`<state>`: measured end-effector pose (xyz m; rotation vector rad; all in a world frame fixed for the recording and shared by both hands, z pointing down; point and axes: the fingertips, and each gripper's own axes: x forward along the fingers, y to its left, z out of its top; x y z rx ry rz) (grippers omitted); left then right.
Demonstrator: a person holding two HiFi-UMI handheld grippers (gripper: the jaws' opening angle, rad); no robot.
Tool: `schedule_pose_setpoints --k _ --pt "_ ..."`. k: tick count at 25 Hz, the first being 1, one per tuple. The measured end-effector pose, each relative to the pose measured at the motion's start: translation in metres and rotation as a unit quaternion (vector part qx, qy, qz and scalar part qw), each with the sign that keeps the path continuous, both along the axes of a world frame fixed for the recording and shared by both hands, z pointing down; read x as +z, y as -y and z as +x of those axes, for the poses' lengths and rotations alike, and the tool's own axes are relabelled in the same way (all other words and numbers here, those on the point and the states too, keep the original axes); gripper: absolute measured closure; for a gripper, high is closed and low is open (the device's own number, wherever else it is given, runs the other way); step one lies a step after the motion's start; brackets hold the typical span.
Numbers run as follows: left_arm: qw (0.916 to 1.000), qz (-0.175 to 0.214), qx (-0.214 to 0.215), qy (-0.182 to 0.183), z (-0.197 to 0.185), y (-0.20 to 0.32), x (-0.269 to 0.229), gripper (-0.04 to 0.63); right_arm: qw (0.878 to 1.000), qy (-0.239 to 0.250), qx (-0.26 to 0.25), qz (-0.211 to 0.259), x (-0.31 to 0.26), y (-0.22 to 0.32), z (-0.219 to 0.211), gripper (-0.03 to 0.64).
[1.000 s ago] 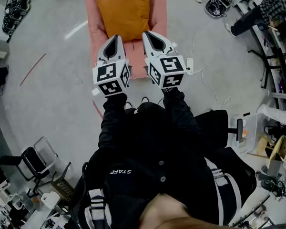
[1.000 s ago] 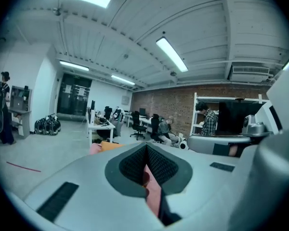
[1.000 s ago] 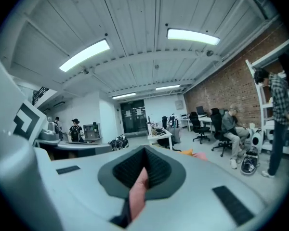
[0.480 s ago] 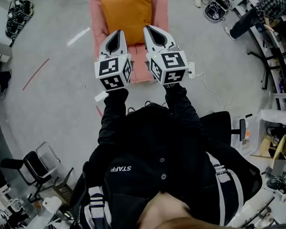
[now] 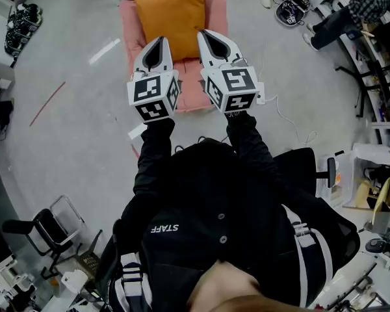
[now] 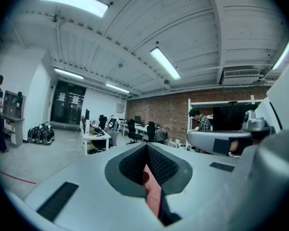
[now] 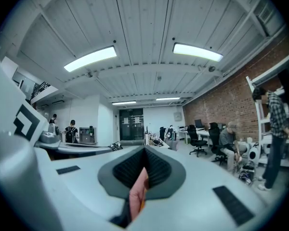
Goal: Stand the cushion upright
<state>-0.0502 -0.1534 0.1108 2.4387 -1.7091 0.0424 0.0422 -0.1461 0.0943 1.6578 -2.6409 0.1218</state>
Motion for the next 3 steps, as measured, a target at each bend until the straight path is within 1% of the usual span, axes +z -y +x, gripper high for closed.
schedule_pose_setpoints --k 3 --pt "1.0 0.003 0.0 -0.001 -0.0004 0.0037 -0.0014 0.595 1.0 -0.002 -0.001 0.004 -0.0014 0.0034 -0.0015 0.604"
